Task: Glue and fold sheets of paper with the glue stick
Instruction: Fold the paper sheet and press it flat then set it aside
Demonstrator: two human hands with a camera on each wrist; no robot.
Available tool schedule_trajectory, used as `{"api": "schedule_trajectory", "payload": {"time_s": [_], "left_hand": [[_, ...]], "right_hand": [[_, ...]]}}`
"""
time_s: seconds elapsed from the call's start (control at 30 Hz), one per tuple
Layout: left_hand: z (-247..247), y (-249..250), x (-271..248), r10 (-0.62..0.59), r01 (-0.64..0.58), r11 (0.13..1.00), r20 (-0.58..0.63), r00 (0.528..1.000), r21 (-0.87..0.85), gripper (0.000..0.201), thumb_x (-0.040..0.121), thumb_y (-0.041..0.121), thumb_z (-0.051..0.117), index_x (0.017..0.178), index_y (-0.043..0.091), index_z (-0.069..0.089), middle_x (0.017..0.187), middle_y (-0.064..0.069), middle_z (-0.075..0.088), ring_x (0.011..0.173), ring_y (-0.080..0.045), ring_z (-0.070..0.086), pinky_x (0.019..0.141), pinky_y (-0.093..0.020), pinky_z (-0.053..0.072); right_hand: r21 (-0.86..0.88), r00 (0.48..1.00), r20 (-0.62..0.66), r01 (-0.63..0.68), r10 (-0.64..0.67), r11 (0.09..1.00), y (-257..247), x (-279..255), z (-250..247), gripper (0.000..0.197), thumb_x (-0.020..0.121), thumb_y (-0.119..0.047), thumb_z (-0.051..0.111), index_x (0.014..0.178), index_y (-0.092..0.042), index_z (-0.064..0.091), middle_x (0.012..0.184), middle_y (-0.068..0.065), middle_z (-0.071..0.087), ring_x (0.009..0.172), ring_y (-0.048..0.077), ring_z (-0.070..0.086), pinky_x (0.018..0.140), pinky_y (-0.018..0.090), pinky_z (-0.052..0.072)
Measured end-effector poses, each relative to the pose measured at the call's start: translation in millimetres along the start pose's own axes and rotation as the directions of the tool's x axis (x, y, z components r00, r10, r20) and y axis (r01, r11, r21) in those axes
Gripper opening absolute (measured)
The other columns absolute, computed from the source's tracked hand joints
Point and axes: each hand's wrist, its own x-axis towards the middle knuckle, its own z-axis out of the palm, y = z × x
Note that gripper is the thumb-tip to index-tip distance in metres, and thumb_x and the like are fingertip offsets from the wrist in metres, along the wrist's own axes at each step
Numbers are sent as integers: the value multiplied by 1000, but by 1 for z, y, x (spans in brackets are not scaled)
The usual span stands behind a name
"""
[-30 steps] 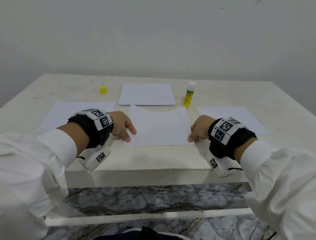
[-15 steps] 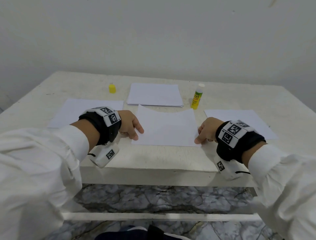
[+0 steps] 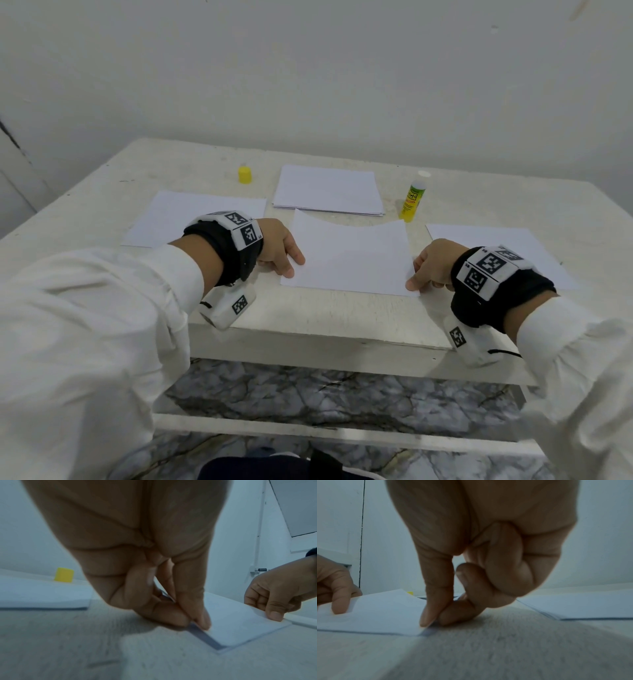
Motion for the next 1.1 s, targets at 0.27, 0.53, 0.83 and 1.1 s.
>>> {"api": "schedule_trajectory", "payload": {"time_s": [0.27, 0.53, 0.83, 1.1], "left_hand": [[-1, 0, -1, -3, 3, 1000, -1, 1000, 12, 29, 75, 13, 80, 100, 26, 71, 66, 6, 65, 50, -4, 53, 51, -8, 43], [2, 5, -2, -11, 15, 992, -37, 999, 121, 31, 77, 19, 79, 105, 29, 70, 71, 10, 64, 57, -1, 51, 53, -11, 38], [3, 18, 2, -6, 13, 864, -16, 1000, 503, 78, 81, 31, 74, 147, 27, 32, 141, -4, 45, 128, -23, 43, 102, -29, 35], [-1, 19, 16, -79, 5, 619, 56, 995, 785, 93, 82, 63, 57, 152, 21, 14, 154, -5, 22, 135, -32, 30, 108, -38, 28]], "right_hand": [[12, 1000, 9, 0, 0, 1000, 0, -1, 0, 20, 76, -14, 78, 80, -4, 62, 81, 11, 59, 53, 15, 40, 46, 22, 31], [1, 1000, 2, 6, -6, 1000, 1, 2, 1, 21, 75, -14, 79, 83, -3, 62, 80, 12, 59, 53, 16, 40, 47, 23, 31], [-144, 999, -39, 7, -13, 990, 0, 2, -1, 68, 77, -25, 77, 134, -9, 45, 127, 11, 56, 99, 21, 53, 92, 31, 43], [-338, 998, 45, 50, -37, 940, -12, 6, -11, 61, 77, -27, 77, 132, -14, 54, 137, 5, 51, 124, 27, 48, 97, 32, 38]]}}
